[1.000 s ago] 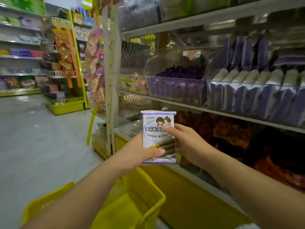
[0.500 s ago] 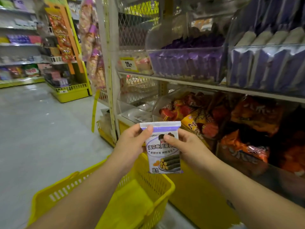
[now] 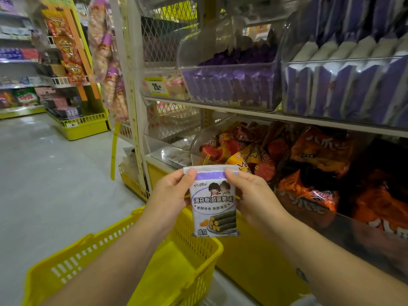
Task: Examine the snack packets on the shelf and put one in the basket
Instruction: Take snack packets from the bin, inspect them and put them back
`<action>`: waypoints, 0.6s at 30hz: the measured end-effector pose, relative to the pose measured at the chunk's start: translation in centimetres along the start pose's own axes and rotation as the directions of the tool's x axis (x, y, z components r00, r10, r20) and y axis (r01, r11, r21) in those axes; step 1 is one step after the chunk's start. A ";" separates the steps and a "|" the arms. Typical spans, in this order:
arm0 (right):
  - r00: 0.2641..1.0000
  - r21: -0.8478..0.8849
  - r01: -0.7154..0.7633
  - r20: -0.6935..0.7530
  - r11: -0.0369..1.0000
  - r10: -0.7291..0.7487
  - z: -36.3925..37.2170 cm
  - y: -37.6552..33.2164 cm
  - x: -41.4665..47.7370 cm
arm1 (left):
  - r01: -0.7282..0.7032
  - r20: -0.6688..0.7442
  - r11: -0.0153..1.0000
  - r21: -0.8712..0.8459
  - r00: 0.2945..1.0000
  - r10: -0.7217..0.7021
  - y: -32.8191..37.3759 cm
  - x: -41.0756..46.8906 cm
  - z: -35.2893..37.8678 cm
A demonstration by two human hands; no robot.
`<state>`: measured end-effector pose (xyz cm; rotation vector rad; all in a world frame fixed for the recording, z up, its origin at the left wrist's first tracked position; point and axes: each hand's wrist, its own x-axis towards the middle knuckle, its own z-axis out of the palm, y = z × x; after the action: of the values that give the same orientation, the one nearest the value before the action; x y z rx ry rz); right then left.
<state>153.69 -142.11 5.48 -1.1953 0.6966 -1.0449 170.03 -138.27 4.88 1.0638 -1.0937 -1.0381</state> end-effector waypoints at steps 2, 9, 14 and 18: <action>1.000 -0.001 -0.015 -0.006 1.000 0.015 0.1 -0.2 -0.1 | 0.024 -0.002 1.000 -0.016 1.000 -0.024 0.3 -0.1 -0.1; 0.974 -0.168 -0.179 0.110 0.969 0.199 -0.8 -1.1 -0.3 | 0.121 -0.027 0.990 -0.072 0.992 -0.123 1.3 -0.2 -0.3; 0.844 -0.240 -0.365 0.323 0.900 0.428 -1.0 -1.4 -1.4 | 0.173 -0.067 0.963 -0.207 0.979 -0.190 2.6 -0.2 -0.6; 0.859 -0.089 -0.441 0.246 0.893 0.449 -0.8 -1.5 -1.4 | 0.369 0.103 0.910 -0.189 0.929 -0.355 3.0 -0.6 -1.1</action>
<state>152.00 -141.18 6.63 -1.1003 0.7364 -0.4787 171.37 -136.99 7.61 1.0922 -0.8330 -1.4603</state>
